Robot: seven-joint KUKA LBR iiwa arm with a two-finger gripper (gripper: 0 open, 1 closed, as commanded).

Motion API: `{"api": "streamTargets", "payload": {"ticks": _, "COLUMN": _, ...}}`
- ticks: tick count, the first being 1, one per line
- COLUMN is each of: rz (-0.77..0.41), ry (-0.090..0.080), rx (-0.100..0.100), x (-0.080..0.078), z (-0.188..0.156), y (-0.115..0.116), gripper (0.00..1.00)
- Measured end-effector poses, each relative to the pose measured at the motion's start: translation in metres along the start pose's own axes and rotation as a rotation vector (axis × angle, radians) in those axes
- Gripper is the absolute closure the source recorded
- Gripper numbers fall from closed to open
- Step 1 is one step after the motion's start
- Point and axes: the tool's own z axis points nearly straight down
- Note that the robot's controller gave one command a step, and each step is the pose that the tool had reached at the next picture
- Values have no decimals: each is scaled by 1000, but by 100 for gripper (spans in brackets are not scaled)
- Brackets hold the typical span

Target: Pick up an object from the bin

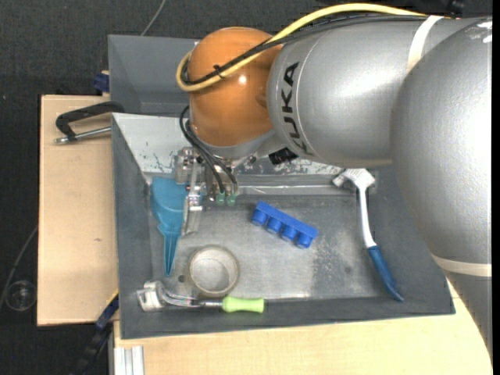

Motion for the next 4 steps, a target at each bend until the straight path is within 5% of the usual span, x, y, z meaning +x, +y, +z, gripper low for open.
{"api": "streamTargets", "payload": {"ticks": 1, "rz": 2, "ry": -8, "rx": -2, "x": -2, "z": -5, "y": -1, "gripper": 0}}
{"api": "streamTargets", "payload": {"ticks": 2, "rz": -122, "ry": -7, "rx": -2, "x": 32, "z": 51, "y": -15, "gripper": 0}}
{"api": "streamTargets", "payload": {"ticks": 3, "rz": -309, "ry": -5, "rx": 0, "x": 81, "z": 60, "y": -40, "gripper": 0}}
{"api": "streamTargets", "payload": {"ticks": 4, "rz": -143, "ry": -13, "rx": -5, "x": 58, "z": 52, "y": -51, "gripper": 0}}
